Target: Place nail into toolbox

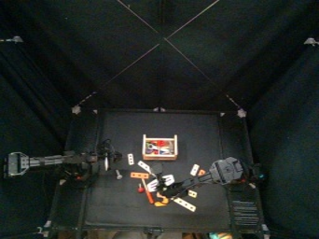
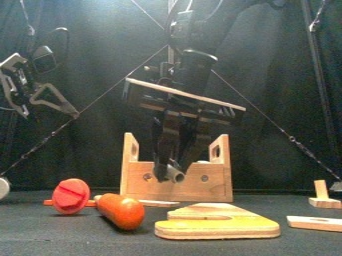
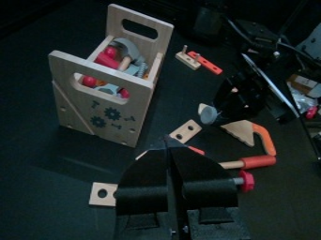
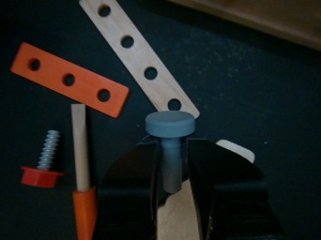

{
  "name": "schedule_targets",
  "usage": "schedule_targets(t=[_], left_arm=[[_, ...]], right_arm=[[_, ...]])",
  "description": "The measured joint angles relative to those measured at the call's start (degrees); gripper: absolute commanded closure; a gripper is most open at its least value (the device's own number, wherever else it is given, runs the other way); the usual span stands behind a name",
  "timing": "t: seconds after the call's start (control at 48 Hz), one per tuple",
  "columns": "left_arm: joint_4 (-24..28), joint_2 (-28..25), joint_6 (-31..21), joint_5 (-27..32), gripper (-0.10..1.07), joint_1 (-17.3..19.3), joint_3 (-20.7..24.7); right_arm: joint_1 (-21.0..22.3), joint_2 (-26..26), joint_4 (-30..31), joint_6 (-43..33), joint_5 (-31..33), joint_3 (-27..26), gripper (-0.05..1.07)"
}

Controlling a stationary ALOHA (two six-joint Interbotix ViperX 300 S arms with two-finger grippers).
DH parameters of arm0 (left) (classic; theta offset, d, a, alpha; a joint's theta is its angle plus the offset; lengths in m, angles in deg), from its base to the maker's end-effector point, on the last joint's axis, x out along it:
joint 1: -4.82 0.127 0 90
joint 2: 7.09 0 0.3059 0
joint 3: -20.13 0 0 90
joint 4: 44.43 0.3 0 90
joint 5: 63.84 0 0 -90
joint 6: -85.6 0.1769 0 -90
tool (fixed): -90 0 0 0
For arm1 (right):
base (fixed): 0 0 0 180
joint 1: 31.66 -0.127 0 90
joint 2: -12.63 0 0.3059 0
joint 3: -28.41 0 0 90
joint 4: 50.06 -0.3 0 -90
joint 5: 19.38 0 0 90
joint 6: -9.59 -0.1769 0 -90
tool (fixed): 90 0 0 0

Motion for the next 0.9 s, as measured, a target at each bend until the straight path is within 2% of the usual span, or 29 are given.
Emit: schedule_targets(t=[0.271,0.438,0.562,0.729,0.896], left_arm=[[-0.62,0.00,0.09,0.00,0.69,0.00,0.00],[-0.62,0.00,0.18,0.00,0.69,-0.09,0.00],[-0.70,0.09,0.18,0.00,0.69,0.00,0.00],[-0.88,0.09,0.18,0.00,0.69,0.00,-0.44],[-0.88,0.00,0.18,0.00,0.69,0.09,-0.53]], right_arm=[[1.67,-6.77,10.46,0.09,0.09,2.72,0.63],[6.24,-9.32,15.91,0.18,-0.09,5.01,0.63],[11.34,-9.67,19.60,0.18,-0.26,7.65,0.63],[17.23,-9.58,20.57,0.09,-3.69,10.02,0.61],[20.21,-9.67,18.90,-0.26,-7.65,13.10,0.49]])
